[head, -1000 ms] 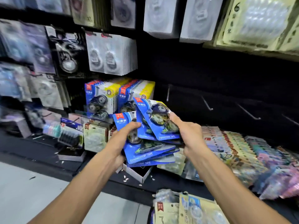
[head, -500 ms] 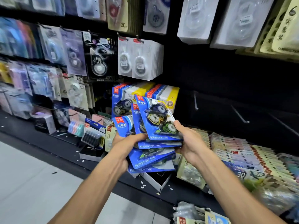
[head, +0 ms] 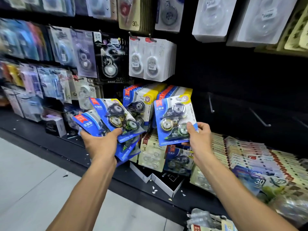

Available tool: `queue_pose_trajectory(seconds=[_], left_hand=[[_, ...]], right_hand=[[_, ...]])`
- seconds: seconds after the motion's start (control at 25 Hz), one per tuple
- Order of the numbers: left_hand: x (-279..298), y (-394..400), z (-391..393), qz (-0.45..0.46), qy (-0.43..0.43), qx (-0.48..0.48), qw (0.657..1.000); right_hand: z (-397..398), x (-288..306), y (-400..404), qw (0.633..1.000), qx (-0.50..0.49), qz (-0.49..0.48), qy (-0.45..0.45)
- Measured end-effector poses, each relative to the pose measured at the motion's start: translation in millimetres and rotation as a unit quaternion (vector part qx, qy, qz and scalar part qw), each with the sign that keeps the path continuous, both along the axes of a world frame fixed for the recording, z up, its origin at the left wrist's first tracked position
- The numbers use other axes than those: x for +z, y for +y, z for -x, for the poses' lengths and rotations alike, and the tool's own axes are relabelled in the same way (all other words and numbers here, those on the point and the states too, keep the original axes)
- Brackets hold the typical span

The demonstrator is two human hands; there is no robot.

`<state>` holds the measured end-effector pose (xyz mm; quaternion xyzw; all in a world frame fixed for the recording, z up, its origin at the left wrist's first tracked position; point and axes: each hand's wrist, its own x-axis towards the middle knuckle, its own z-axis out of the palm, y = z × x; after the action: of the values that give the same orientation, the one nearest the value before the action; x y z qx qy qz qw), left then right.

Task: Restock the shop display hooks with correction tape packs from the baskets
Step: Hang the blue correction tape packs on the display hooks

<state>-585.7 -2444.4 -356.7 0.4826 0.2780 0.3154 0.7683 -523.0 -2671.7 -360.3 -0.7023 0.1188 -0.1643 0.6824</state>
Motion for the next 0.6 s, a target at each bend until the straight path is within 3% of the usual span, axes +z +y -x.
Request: queue_pose_trajectory(seconds=[0.28,0.36,0.48,0.6], left_hand=[[3.3,3.5,6.8,0.045,-0.075,-0.008,0.996],[1.6,2.6,5.8,0.037,-0.069,-0.023,0.997],[2.4,1.4,6.2,0.031,-0.076,-0.036,0.996],[2.0,-3.8,6.7,0.017,-0.069,-0.052,0.996]], right_hand=[[12.6,-11.3,19.3,0.998,-0.049,0.049,0.0],[12.9,-10.7,18.9,0.991,-0.042,0.13,0.011],[-11.4,-11.0,15.4,0.961,-0.019,0.25,0.119],[-35.2,-13.8,9.9,0.973,0.056,0.104,0.2]])
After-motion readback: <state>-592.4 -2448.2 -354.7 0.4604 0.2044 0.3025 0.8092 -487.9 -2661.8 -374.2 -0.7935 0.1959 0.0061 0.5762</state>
